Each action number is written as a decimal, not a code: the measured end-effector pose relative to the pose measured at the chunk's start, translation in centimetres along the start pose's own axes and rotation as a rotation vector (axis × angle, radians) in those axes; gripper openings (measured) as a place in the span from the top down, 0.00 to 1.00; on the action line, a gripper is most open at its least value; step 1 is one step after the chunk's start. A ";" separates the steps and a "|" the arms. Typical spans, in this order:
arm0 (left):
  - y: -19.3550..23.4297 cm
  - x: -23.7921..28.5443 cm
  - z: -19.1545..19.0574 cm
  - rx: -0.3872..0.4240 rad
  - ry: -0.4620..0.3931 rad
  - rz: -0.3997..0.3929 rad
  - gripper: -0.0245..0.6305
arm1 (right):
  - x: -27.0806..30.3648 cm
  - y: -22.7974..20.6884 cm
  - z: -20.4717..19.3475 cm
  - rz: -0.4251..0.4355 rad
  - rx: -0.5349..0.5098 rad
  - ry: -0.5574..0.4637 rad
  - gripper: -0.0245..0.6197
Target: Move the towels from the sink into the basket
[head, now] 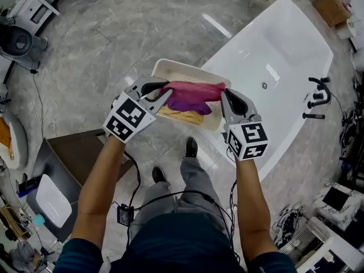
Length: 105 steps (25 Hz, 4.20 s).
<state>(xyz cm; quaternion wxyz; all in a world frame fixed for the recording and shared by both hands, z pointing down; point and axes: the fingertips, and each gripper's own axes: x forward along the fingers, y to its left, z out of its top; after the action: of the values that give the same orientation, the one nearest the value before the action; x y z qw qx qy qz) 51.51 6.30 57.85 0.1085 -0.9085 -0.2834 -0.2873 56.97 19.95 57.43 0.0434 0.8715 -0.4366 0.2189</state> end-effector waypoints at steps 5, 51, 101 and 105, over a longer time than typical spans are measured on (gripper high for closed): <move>0.2 2.4 -2.2 -0.021 0.031 -0.009 0.89 | 1.8 -1.0 -2.9 0.007 0.013 0.033 0.92; 2.4 15.0 -18.3 -0.253 0.238 -0.104 0.88 | 12.8 -3.6 -19.2 0.051 0.077 0.314 0.92; -1.9 -20.9 8.8 -0.023 -0.281 0.178 0.95 | -9.0 11.1 15.1 0.083 -0.189 -0.159 0.95; -3.7 -25.5 10.5 -0.002 -0.320 0.192 0.95 | -12.5 14.2 17.8 0.092 -0.235 -0.199 0.95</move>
<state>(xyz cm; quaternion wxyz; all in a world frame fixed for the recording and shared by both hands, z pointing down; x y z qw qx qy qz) 36.99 1.55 34.53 0.0879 -0.9656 -0.2088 -0.1276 45.50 15.71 34.51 0.0914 0.8568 -0.5010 0.0805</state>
